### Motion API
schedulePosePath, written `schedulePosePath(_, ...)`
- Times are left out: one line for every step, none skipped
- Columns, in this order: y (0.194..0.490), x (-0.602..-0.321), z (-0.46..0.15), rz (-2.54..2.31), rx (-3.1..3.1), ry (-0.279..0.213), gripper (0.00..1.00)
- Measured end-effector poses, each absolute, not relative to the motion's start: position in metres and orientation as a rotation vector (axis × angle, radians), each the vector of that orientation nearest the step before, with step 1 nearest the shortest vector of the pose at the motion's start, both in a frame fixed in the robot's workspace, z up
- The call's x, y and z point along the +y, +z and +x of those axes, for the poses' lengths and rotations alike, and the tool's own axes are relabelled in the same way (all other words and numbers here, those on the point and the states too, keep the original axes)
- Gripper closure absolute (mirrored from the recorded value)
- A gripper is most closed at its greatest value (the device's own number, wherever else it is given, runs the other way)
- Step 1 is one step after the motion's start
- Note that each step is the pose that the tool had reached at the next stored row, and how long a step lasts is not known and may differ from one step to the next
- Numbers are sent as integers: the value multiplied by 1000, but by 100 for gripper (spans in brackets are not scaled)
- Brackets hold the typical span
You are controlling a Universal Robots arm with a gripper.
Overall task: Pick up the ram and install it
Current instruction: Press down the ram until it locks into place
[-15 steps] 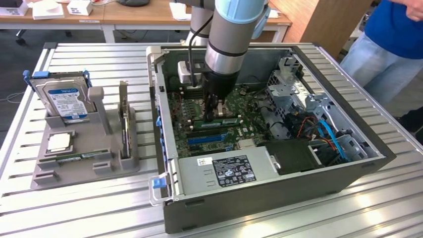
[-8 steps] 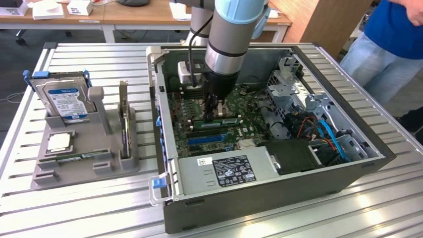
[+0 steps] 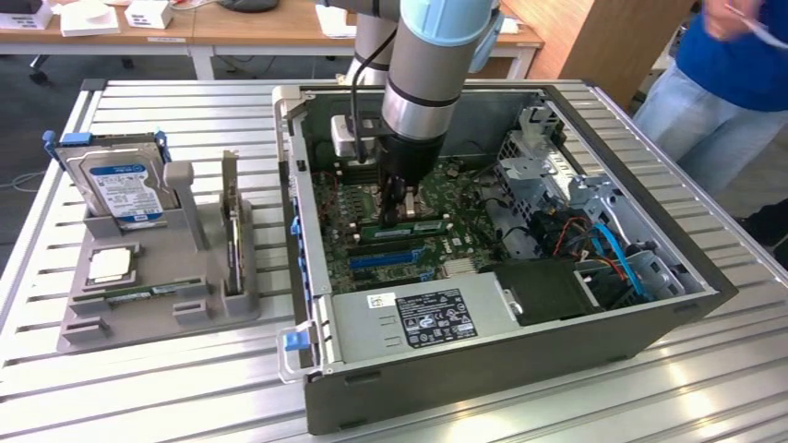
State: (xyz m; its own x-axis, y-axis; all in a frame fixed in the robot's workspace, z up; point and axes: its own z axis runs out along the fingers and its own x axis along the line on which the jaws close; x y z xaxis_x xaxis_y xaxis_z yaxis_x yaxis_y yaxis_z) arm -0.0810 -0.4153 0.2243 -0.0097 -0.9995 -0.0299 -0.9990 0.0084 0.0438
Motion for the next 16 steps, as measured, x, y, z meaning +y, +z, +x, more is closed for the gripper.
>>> schedulePosePath(224,-415,-81,2204,-2224,-82,90)
schedulePosePath(224,-415,-81,2204,-2224,-82,90)
schedulePosePath(224,-415,-81,2204,-2224,-82,90)
schedulePosePath(224,-415,-81,2204,-2224,-82,90)
schedulePosePath(223,-415,-81,2204,-2224,-82,90)
schedulePosePath(223,-415,-81,2204,-2224,-82,90)
schedulePosePath(223,-415,-81,2204,-2224,-81,90)
schedulePosePath(223,-415,-81,2204,-2224,-82,90)
schedulePosePath(223,-415,-81,2204,-2224,-82,90)
schedulePosePath(223,-415,-81,2204,-2224,-82,90)
schedulePosePath(223,-415,-81,2204,-2224,-82,90)
schedulePosePath(223,-415,-81,2204,-2224,-82,90)
schedulePosePath(223,-415,-81,2204,-2224,-82,90)
schedulePosePath(223,-415,-81,2204,-2224,-82,90)
schedulePosePath(223,-415,-81,2204,-2224,-82,90)
schedulePosePath(222,-415,-81,2204,-2224,-82,90)
